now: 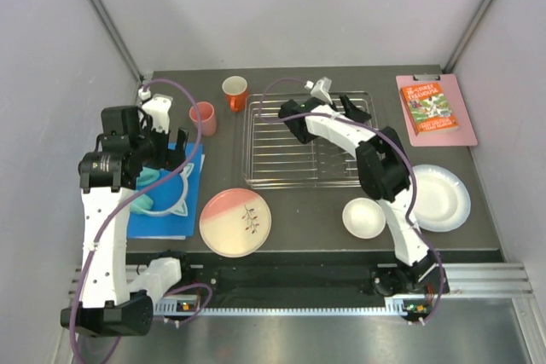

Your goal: Load the mixed dishes into the dish rack

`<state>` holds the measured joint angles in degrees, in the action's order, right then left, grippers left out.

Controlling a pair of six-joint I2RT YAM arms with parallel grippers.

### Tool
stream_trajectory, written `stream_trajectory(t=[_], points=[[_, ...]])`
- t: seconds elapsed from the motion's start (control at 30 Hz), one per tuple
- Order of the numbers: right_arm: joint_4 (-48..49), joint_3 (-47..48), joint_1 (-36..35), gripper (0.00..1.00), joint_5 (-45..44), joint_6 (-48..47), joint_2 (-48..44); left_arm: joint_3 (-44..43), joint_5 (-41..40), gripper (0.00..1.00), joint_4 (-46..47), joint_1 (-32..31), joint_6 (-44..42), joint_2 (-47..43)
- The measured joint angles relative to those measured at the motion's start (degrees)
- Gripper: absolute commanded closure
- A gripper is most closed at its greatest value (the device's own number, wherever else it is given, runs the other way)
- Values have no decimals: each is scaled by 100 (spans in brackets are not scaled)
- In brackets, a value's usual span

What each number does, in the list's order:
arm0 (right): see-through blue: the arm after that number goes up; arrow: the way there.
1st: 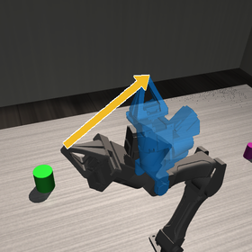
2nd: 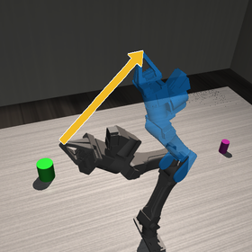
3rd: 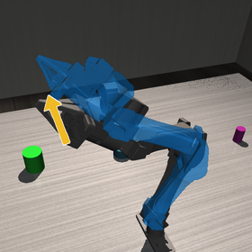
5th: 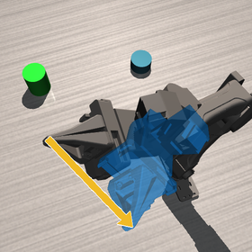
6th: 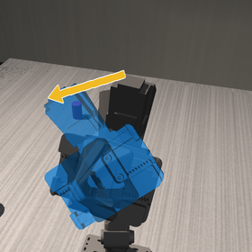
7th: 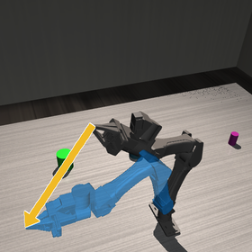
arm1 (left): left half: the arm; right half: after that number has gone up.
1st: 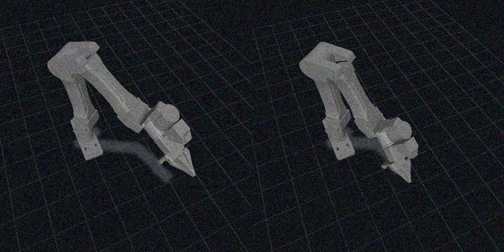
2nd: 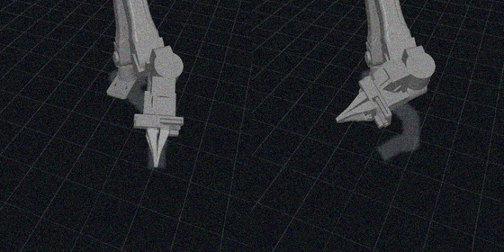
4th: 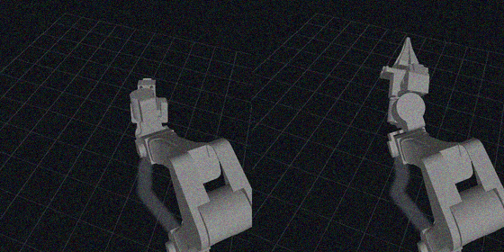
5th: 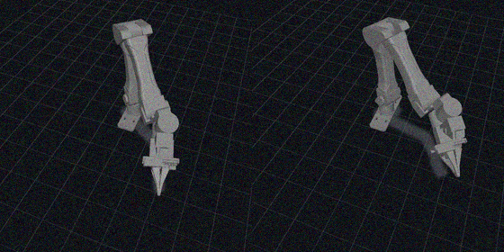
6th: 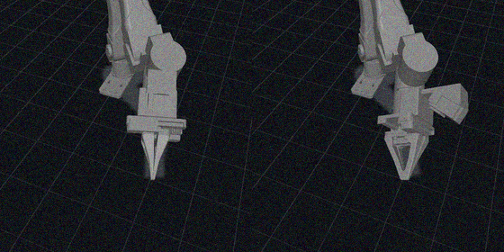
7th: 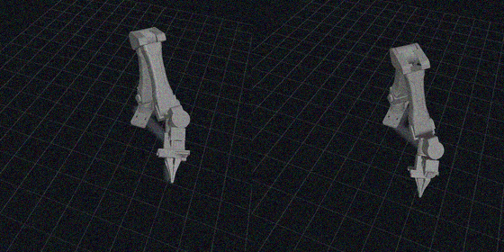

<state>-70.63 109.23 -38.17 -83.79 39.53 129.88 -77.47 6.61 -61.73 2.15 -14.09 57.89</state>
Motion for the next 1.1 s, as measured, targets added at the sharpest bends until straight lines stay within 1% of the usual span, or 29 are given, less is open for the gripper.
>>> stream_trajectory(t=[0.13, 0.27, 0.37, 0.47, 0.53, 0.63, 0.7, 0.8, 0.93, 1.0, 1.1], points=[[-55, -57, -42, 10, -2, 79, -372, 13, 2, 1, 0, 0, 2, 0], [-105, -391, -227, 11, -17, 177, -1259, 83, 22, 1, 2, 0, 24, -2], [-291, -634, -376, 12, 59, 573, -1899, 144, 28, 1, 4, 0, 39, 0], [-348, -1421, -551, 12, 422, 1014, -2824, 199, 44, 1, 4, 0, 44, 0], [-433, -2055, -688, 12, 761, 1174, -3399, 219, 46, 1, 4, 0, 42, 0], [-411, -2959, -874, 15, 1423, 1307, -4153, 227, 68, 1, 9, 0, 46, 0], [-146, -3532, -909, 16, 1950, 1281, -4673, 227, 98, 1, 9, 0, 50, 2], [192, -4450, -925, 18, 2940, 1244, -5740, 227, 127, 1, 13, 0, 57, 2], [142, -4933, -942, 20, 3904, 1467, -6791, 275, 131, 1, 50, 0, 61, 0], [140, -5084, -946, 20, 4277, 1580, -7123, 308, 136, 1, 48, 0, 66, 9], [136, -5381, -946, 21, 4745, 1716, -7355, 308, 151, 1, 66, 0, 68, 35]])
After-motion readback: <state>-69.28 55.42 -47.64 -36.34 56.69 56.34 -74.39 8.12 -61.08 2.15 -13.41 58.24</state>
